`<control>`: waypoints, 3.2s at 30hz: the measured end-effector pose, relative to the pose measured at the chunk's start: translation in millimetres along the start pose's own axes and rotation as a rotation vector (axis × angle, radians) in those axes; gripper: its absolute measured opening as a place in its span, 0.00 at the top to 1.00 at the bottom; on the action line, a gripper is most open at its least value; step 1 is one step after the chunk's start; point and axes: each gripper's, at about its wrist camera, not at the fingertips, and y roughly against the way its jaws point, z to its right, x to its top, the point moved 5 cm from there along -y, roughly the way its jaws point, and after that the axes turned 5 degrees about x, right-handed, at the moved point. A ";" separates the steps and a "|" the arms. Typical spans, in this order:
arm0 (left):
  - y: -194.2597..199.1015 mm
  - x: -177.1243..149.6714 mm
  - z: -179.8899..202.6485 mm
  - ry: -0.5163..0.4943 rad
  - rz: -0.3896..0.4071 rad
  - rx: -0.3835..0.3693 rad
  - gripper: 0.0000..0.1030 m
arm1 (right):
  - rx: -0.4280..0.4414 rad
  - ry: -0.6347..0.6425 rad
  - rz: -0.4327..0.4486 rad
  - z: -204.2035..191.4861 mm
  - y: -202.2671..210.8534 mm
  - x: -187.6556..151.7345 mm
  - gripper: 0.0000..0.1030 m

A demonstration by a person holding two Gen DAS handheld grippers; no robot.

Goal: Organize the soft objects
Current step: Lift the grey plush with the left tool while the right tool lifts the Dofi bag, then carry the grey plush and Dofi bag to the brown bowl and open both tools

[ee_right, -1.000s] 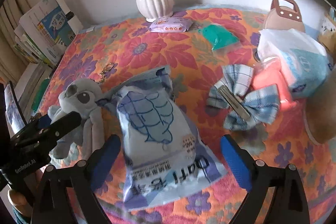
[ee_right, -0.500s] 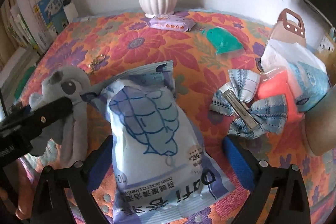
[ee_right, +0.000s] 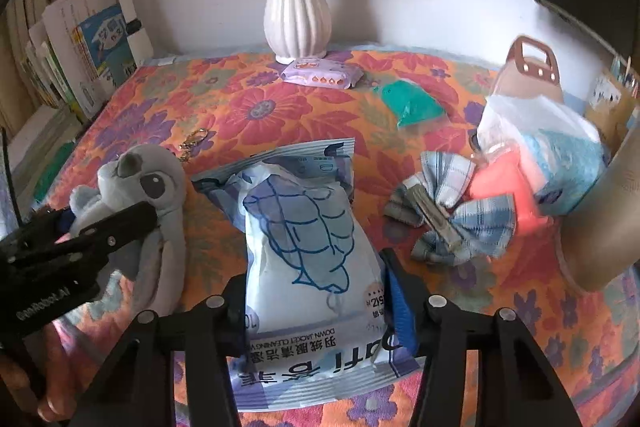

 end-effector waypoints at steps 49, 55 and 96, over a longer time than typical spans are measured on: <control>75.0 9.6 275.4 -0.330 0.022 -0.618 0.42 | 0.075 -0.551 0.106 233.3 208.4 -91.9 0.49; 83.4 9.0 335.3 -0.419 0.039 -0.675 0.42 | 0.088 -0.629 0.193 274.4 227.9 -83.1 0.49; 154.7 29.1 319.5 -0.474 0.318 -0.472 0.11 | -0.067 -0.479 0.425 312.5 281.2 -48.4 0.14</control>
